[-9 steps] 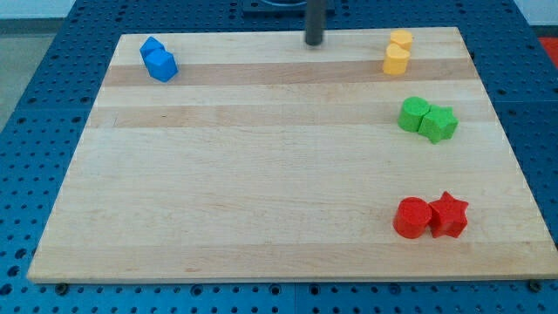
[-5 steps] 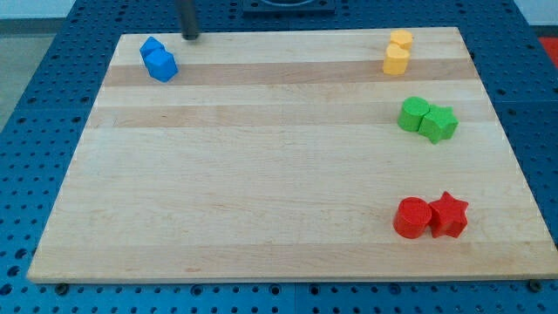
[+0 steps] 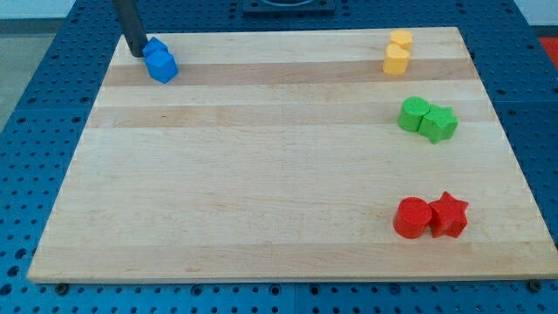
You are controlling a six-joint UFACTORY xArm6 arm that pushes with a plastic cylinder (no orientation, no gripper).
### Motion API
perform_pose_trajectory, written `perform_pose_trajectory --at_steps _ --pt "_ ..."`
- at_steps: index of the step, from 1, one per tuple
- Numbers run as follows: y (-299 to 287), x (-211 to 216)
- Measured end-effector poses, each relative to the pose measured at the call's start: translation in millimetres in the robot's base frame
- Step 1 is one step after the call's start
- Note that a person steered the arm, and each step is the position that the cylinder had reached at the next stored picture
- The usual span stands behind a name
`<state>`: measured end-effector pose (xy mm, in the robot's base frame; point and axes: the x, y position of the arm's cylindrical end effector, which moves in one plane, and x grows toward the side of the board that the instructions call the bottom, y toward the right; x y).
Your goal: Keep blue triangle in between green blocks and blue cube
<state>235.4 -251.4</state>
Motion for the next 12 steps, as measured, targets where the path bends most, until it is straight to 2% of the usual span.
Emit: perform_pose_trajectory --at_steps 2,4,6,9,11,12 --pt "27.9 -1.2" --pt "72.6 18.7" --pt "139.9 50.4" --pt "265.8 69.9" --pt "262.5 72.5" --pt "226.0 73.7"
